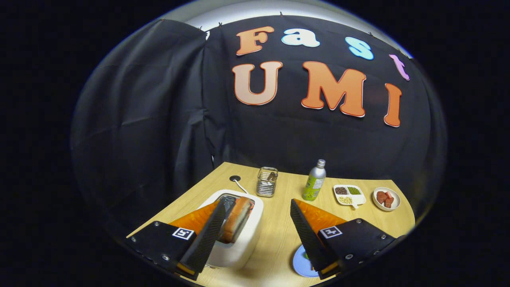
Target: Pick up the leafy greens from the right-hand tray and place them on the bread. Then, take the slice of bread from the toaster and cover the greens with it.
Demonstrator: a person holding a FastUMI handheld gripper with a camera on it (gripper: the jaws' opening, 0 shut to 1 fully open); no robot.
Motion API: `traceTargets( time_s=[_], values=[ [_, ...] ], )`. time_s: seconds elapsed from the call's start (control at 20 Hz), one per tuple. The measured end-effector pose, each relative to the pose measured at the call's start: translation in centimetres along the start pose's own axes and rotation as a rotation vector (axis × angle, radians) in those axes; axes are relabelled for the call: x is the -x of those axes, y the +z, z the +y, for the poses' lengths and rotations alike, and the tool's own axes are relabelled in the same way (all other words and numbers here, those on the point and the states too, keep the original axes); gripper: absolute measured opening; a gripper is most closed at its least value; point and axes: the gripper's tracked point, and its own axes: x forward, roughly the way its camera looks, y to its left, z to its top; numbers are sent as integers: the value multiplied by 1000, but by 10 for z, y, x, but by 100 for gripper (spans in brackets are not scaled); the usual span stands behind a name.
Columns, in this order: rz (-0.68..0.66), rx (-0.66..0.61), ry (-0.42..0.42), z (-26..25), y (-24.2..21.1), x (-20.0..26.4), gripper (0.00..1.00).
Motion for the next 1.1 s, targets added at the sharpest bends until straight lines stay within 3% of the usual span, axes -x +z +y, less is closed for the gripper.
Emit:
traceTargets(
  time_s=[0.25, 0.45, 0.85, 1.0, 1.1],
  values=[
    [25, 10, 23, 25, -15, -20, 98],
    [75, 22, 23, 36, -32, -32, 88],
    [129, 11, -20, 28, -52, -47, 39],
    [116, -8, -6, 30, -44, -48, 10],
    [103, 12, 11, 34, -40, -45, 6]
  ],
)
